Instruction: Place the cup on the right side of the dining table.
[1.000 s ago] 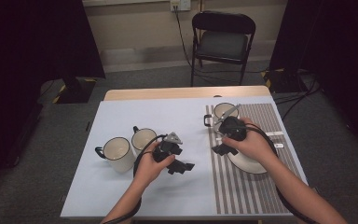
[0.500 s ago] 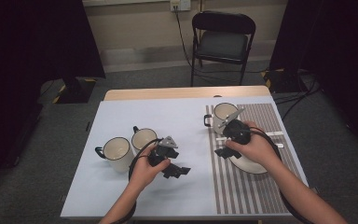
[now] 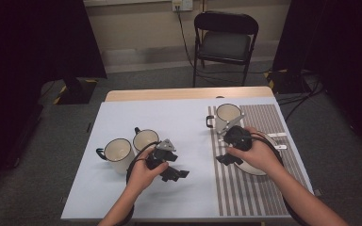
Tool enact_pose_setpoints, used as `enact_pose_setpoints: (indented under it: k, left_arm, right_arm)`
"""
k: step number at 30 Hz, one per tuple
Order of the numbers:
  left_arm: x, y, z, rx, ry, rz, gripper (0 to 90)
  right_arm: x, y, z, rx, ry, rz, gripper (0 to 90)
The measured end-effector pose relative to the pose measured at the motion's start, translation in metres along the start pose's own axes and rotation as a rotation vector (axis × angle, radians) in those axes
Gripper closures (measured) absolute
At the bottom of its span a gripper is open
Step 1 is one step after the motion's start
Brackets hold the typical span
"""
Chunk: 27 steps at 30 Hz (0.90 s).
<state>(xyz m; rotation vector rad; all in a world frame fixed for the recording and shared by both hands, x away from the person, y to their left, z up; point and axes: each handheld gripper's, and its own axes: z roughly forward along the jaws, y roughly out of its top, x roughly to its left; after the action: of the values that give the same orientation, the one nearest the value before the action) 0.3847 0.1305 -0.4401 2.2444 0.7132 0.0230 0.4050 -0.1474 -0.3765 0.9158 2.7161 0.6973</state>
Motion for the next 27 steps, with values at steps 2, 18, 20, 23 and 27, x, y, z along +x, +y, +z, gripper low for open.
enact_pose_setpoints:
  k: [2, 18, 20, 23, 27]
  left_arm:
    - [0.0, -0.001, 0.0, -0.002, 0.0, -0.002, 18.0]
    - [-0.002, -0.005, -0.003, 0.0, -0.007, 0.012, 18.0]
    - [-0.003, -0.006, -0.003, 0.0, -0.009, 0.011, 18.0]
    - [-0.002, -0.007, -0.004, -0.002, -0.01, 0.015, 18.0]
    - [-0.002, -0.009, -0.004, -0.001, -0.016, 0.009, 18.0]
  right_arm:
    - [0.0, -0.001, 0.0, 0.003, 0.002, 0.002, 16.2]
    - [0.004, -0.008, -0.002, -0.009, 0.013, 0.005, 16.1]
    - [0.005, -0.009, -0.003, -0.012, 0.016, 0.006, 16.1]
    - [0.007, -0.01, -0.003, -0.009, 0.017, 0.0, 16.1]
    - [0.009, -0.011, -0.003, -0.01, 0.024, 0.001, 16.1]
